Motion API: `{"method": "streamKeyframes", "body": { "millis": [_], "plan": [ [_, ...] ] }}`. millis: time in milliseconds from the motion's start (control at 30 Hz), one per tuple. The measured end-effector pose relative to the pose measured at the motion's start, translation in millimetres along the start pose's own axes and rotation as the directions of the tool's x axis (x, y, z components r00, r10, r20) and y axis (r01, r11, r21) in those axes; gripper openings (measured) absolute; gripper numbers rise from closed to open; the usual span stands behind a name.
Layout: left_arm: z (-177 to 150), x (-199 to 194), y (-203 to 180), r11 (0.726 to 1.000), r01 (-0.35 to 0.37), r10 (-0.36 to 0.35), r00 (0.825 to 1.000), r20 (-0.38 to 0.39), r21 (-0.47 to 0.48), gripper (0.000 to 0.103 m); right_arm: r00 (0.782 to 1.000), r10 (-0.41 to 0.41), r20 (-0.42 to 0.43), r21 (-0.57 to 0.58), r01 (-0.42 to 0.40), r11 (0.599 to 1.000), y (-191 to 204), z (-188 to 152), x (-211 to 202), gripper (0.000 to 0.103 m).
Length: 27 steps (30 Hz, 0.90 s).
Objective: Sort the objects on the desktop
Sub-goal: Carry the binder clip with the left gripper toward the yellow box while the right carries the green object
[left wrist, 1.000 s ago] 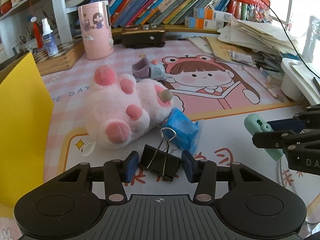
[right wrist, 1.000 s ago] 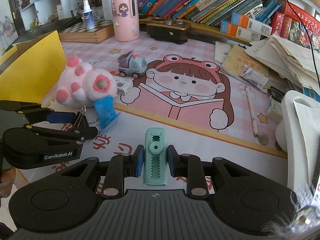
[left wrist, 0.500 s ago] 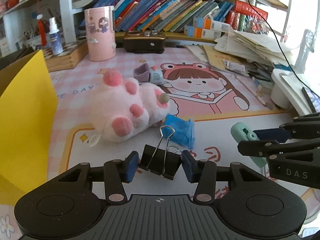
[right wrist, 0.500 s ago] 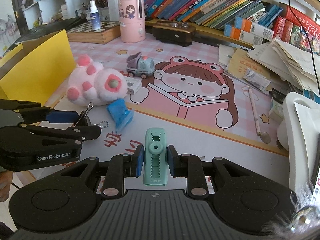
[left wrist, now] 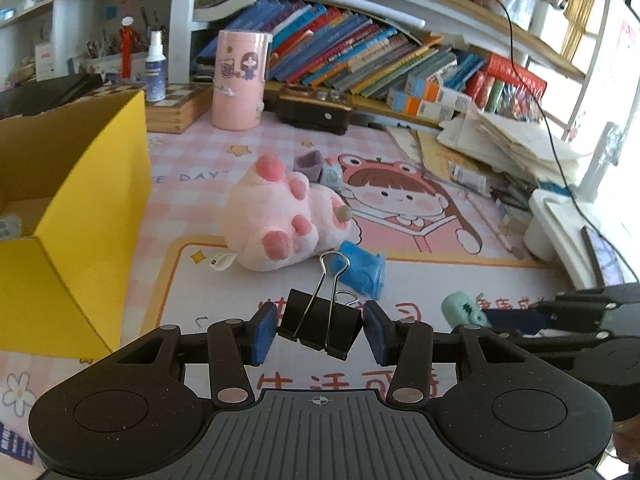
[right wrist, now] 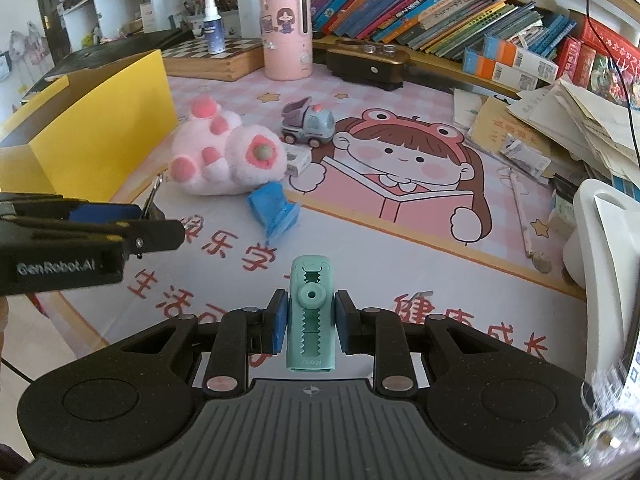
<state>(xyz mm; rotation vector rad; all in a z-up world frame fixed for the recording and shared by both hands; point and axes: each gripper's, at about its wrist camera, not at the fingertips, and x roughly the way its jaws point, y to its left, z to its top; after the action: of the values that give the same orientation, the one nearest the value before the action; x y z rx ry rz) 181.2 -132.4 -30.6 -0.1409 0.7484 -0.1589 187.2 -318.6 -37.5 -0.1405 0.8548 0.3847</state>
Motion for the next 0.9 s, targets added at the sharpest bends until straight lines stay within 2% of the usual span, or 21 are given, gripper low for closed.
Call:
{"method": "streamKeyframes", "body": {
  "millis": [433,900],
  "plan": [
    [-17.7,-36.6,21.4,0.999,0.042,-0.041,0.999,0.029,-0.033,0.046,1.000,-0.018,0.009,-0.010,0.018,1.000,34.0,-13.3,-18.4,0.023],
    [-54.9,-93.5,68.2,0.998,0.024,-0.022,0.999,0.035,-0.065,0.046,1.000,0.020,0.010,-0.055,-0.020,0.998,107.8,-32.4,-40.4,0.023]
  ]
}}
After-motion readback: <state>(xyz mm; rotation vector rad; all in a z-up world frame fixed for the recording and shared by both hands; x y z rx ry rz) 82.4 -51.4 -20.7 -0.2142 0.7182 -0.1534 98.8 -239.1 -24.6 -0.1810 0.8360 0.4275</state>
